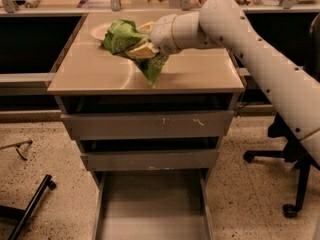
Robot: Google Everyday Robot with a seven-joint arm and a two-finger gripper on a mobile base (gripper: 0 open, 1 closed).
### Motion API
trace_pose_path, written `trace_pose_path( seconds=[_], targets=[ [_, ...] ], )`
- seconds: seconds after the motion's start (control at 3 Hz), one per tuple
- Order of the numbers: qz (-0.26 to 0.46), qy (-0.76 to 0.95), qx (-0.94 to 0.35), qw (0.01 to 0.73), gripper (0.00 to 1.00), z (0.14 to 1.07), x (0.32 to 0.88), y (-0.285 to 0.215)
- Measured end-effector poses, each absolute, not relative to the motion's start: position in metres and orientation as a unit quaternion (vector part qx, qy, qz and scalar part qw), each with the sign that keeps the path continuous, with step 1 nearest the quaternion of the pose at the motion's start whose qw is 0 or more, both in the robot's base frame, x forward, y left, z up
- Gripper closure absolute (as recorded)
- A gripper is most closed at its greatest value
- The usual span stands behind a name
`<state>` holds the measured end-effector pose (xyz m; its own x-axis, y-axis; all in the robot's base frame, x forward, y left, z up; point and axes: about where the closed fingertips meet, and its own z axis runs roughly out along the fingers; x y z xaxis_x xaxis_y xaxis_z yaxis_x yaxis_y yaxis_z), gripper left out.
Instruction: Close middle drawer
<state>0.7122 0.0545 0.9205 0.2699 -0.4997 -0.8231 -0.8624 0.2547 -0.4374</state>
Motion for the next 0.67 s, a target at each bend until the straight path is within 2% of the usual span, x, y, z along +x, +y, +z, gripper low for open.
trace_pose_path(
  seconds=[0.33, 0.67],
  targets=[
    [0.149, 0.590, -0.577, 0.546, 1.00, 0.895, 0.752, 0.059],
    [0.150, 0.617, -0.570, 0.522, 1.00, 0.863, 0.776, 0.065]
  ],
)
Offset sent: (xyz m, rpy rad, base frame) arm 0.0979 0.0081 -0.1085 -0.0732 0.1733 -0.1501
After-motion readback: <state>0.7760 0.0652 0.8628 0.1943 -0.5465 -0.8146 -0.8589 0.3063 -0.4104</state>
